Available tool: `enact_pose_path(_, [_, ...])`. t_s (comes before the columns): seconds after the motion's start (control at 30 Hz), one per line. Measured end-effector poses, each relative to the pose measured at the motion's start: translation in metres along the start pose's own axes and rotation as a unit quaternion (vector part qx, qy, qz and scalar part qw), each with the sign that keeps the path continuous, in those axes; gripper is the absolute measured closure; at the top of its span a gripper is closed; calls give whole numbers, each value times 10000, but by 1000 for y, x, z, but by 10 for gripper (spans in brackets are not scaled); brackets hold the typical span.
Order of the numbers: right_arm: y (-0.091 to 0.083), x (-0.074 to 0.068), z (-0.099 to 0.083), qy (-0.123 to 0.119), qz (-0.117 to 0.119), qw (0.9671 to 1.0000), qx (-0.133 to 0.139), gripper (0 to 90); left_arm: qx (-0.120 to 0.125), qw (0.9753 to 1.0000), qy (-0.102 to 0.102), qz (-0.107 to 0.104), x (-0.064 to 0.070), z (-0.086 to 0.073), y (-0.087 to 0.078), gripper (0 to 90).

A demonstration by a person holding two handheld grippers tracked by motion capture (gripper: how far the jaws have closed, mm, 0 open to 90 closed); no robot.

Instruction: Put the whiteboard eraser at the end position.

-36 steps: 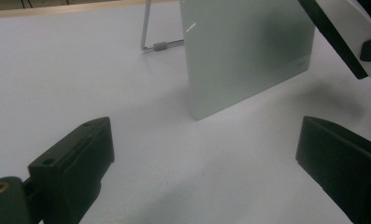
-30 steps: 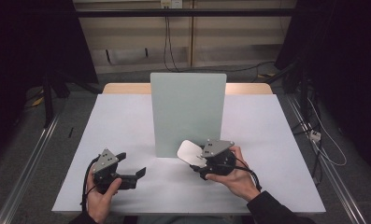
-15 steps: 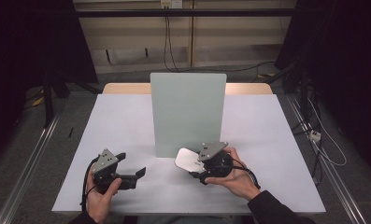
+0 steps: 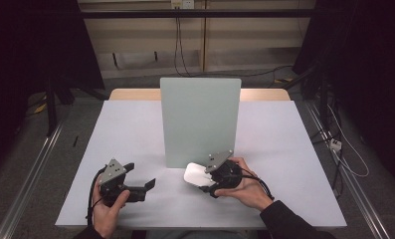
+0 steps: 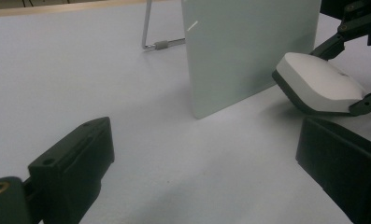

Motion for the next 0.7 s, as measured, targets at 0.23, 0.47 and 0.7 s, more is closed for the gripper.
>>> enact_pose_path(0.23, [6,-1,0,-23,33,10000,-53,313,-3,10000,17,-2,0,0,0,43])
enact_pose_path(0.47, [11,-1,0,-16,73,9999,-71,312,-4,10000,4,-6,0,0,0,43])
enact_pose_path(0.7, [15,-1,-1,50,77,9999,-90,311,-15,10000,17,-4,0,0,0,43])
Point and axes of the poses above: each handheld gripper's, and its own axes: y roughly forward along the jaws, z roughly out of its top, x roughly to its right, the point moved 3 cm from there along y, roughly forward along the jaws, and after that the axes turned 4 degrees about y, right-handed, at the moved point
